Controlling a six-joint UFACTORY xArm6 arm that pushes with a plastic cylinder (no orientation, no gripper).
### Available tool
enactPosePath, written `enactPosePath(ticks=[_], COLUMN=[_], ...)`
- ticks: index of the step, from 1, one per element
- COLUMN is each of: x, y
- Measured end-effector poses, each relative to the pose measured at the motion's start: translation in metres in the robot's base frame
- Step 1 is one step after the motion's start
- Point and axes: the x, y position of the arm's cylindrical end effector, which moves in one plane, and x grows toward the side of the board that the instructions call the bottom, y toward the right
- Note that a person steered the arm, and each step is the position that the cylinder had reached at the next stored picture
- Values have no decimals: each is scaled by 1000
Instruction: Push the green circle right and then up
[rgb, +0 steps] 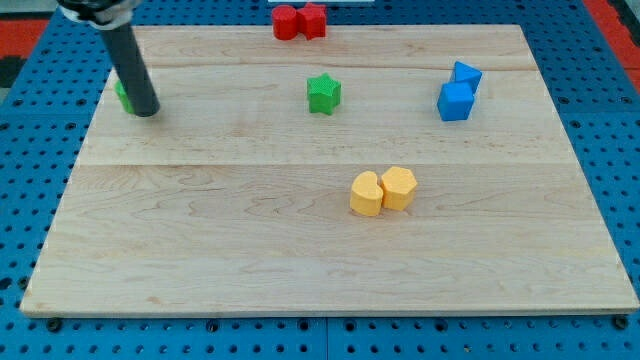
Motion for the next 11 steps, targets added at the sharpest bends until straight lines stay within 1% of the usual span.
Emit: enactPosePath(ticks=[1,2,3,4,5,6,7,8,9,10,11], x=[-11,-36,-44,12,-41,-71,-56,-30,-52,-103,-110], y=[-15,-20,-16,-52,-75,-48,-35,-3,19,11,28])
